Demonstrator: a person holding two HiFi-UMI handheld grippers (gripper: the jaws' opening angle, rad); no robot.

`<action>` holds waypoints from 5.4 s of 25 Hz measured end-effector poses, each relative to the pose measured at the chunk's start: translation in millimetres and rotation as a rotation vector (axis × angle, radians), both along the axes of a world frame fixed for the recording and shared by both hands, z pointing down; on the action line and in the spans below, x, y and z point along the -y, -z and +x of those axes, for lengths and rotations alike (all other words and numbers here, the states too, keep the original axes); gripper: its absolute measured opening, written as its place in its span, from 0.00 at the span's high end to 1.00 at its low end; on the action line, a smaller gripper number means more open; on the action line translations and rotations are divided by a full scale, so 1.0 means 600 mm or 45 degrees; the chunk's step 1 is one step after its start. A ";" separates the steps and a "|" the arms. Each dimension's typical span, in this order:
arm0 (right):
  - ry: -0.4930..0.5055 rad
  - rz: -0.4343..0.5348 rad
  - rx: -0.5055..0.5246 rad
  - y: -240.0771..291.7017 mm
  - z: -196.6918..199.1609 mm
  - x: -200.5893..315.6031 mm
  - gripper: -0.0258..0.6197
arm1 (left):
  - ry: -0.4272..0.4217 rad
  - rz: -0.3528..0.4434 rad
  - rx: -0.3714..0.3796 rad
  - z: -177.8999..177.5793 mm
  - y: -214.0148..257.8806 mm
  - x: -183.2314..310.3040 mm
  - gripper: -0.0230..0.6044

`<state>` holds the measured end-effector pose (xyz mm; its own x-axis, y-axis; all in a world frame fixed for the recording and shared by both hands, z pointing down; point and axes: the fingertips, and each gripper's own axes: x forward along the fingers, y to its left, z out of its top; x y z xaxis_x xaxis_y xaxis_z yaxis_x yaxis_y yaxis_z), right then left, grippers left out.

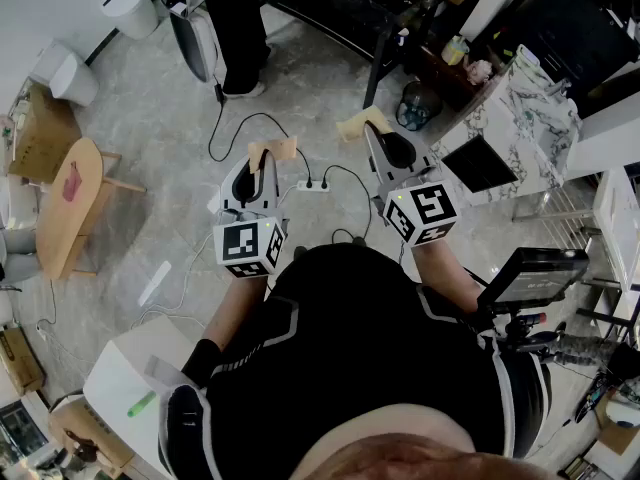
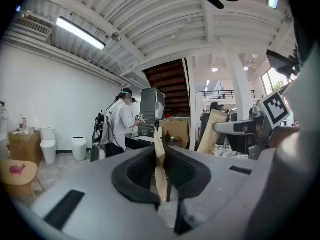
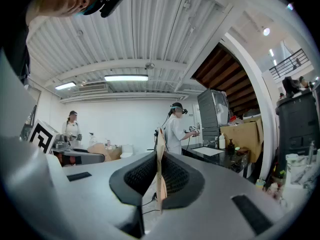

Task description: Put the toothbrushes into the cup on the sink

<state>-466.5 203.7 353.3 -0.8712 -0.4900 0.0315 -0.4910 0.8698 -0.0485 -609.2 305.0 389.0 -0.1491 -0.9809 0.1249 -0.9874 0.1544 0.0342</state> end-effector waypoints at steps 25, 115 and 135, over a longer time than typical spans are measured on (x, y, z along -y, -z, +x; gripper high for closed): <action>-0.048 0.014 0.002 0.006 -0.009 -0.003 0.90 | -0.122 0.021 -0.029 0.008 0.004 0.014 0.88; -0.659 0.018 0.064 -0.003 0.709 0.565 0.90 | -0.613 0.109 -0.036 0.605 0.036 0.709 0.88; -0.864 0.039 0.034 0.008 0.769 0.745 0.90 | -0.806 0.113 -0.084 0.657 0.033 0.929 0.88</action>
<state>-4.9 -243.0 348.6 -0.3704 -0.9288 -0.0083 -0.9276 0.3704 -0.0482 -215.3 -252.1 369.0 0.4678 -0.8833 0.0285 -0.8817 -0.4643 0.0841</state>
